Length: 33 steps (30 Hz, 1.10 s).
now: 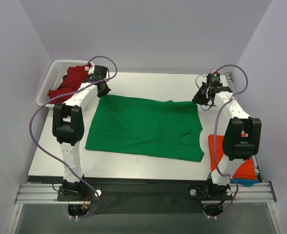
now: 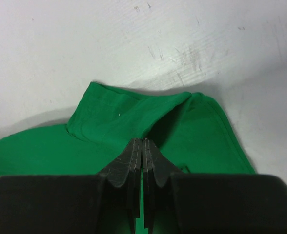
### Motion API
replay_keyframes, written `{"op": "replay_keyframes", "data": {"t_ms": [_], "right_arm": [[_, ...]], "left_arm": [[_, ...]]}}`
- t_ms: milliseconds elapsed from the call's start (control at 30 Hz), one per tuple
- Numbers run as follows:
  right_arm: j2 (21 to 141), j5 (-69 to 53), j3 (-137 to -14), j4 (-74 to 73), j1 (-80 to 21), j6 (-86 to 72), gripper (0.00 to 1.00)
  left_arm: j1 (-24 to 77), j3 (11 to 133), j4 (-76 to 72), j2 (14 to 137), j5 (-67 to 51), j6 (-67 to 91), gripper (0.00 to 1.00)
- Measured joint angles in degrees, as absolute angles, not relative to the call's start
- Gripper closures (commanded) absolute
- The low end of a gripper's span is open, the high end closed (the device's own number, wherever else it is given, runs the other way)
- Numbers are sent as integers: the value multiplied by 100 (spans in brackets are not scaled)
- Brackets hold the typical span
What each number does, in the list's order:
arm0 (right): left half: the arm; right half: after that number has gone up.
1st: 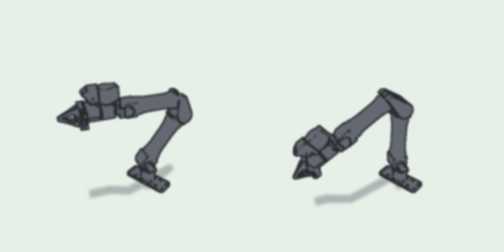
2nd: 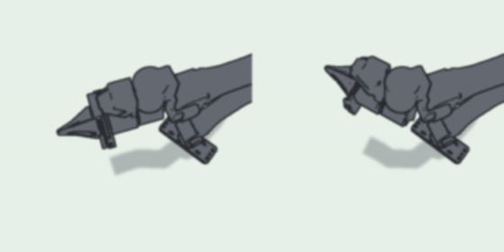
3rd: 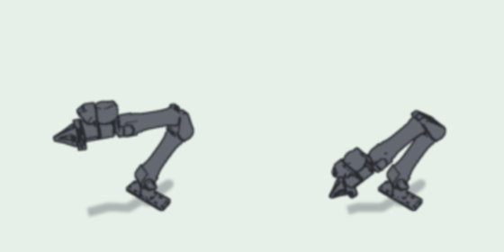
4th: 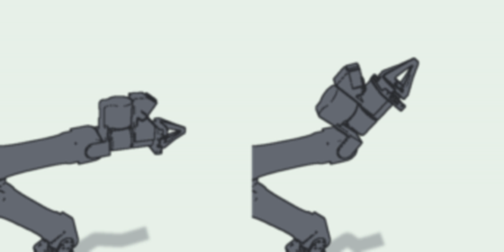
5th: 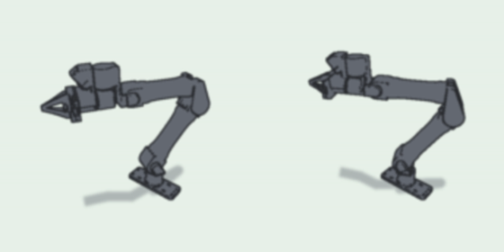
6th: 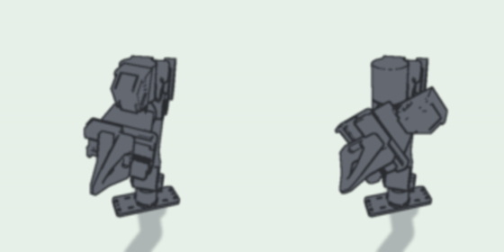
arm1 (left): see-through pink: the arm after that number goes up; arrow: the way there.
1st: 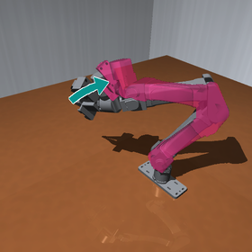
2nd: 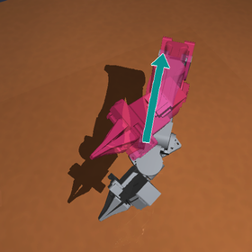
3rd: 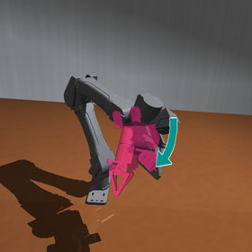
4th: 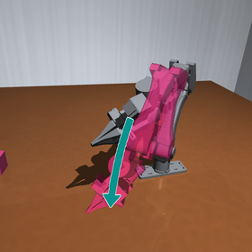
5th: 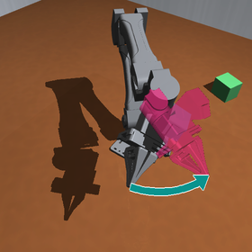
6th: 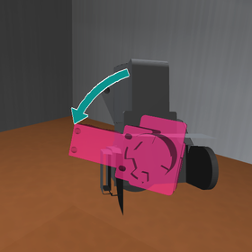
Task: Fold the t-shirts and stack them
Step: Fold the other side of the tshirt into a rectangle
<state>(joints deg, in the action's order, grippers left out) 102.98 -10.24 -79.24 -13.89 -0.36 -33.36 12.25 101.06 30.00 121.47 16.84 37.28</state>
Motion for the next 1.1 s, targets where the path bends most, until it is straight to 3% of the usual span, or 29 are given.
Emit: {"op": "replay_keyframes", "data": {"t_ms": [567,1100], "right_arm": [[7863,-917,-5437,-1229,-36,-3647,100],[6836,-847,-4248,-1229,-222,-3802,100]], "left_arm": [[1225,8130,2718,10770,1841,4025,100],[1236,6313,2342,9542,1918,4641,100]]}}
